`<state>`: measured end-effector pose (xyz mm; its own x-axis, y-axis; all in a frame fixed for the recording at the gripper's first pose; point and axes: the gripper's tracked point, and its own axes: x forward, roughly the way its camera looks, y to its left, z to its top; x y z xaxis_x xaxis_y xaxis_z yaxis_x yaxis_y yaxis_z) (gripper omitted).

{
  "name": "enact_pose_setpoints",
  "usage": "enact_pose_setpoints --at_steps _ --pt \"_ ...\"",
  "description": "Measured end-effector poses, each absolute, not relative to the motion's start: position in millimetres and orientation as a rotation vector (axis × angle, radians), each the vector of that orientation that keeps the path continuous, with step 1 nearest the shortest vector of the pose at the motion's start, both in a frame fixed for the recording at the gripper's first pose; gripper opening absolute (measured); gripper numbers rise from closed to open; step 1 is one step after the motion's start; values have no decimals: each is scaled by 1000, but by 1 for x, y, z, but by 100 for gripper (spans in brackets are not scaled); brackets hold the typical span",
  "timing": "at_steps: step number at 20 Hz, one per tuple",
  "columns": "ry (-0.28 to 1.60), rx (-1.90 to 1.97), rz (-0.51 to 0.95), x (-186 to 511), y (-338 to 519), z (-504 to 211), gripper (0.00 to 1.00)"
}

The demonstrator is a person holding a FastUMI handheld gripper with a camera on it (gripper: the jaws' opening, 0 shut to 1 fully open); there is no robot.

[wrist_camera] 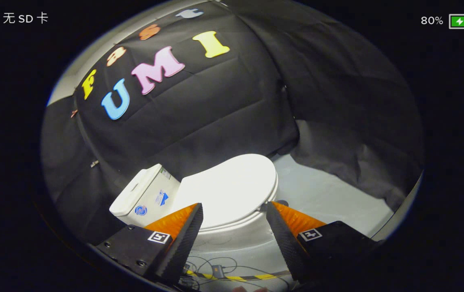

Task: Open the toilet lid.

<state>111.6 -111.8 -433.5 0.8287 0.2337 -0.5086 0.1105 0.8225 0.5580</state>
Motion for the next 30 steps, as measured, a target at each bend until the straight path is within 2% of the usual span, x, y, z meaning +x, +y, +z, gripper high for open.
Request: enact_pose_setpoints --at_steps 12,17,19,23,30 --pt "883 937 12 159 -160 -581 99" --pt "909 1092 72 180 -143 -593 92" --pt "920 1146 78 187 -139 -596 69" --pt "904 1165 86 195 -133 -598 10" --pt "871 926 -27 192 -133 -558 10"
